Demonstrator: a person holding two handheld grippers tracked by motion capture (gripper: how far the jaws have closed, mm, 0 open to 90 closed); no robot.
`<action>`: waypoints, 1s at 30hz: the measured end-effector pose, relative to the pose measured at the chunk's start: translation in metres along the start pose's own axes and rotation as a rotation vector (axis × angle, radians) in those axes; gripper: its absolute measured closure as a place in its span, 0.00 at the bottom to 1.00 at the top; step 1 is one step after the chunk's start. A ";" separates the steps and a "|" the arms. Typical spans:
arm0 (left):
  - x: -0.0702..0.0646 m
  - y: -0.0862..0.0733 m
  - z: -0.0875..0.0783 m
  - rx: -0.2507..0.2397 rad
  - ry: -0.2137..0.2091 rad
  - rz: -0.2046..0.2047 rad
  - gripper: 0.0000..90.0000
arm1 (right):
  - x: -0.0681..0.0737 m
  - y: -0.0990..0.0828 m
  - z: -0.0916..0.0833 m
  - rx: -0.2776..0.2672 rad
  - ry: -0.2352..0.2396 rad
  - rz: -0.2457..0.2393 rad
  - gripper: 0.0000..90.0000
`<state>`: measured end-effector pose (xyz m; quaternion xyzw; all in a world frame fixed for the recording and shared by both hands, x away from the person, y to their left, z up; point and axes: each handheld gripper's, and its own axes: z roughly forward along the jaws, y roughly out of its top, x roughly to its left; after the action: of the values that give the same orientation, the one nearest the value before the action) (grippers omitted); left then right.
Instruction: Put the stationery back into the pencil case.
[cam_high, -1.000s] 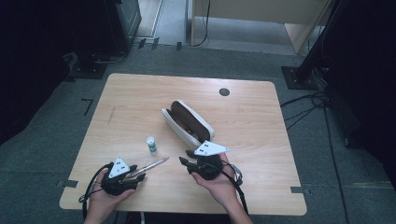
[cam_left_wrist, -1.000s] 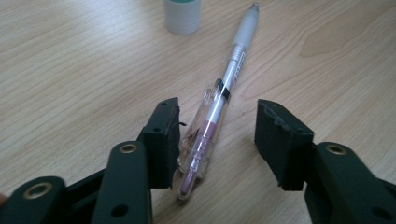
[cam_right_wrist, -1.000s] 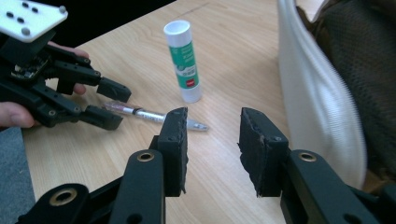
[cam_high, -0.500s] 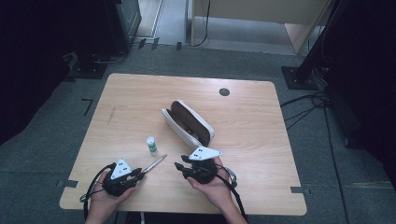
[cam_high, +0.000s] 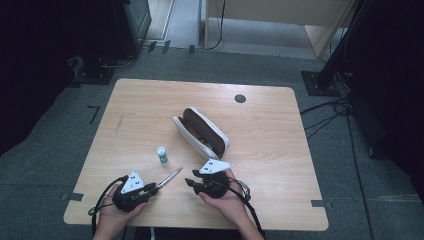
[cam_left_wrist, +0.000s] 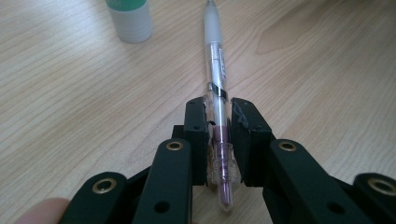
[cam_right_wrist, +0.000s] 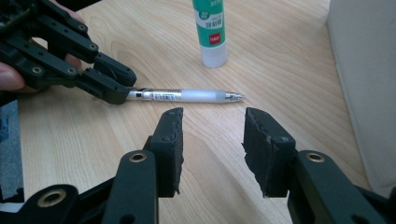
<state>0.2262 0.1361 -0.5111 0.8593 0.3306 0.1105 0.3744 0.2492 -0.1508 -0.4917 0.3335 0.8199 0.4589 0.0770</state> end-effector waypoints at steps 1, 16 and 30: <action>-0.001 0.000 0.000 -0.005 -0.005 -0.003 0.86 | 0.000 -0.001 0.001 0.001 0.001 0.002 0.63; -0.005 0.002 0.000 -0.009 -0.060 0.024 0.86 | -0.002 -0.011 0.014 0.030 0.002 -0.010 0.59; -0.009 0.005 -0.002 -0.032 -0.137 0.027 0.87 | 0.000 -0.016 0.020 0.042 0.003 -0.069 0.50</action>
<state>0.2213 0.1292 -0.5053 0.8631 0.2907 0.0620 0.4083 0.2501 -0.1419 -0.5159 0.3061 0.8405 0.4390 0.0846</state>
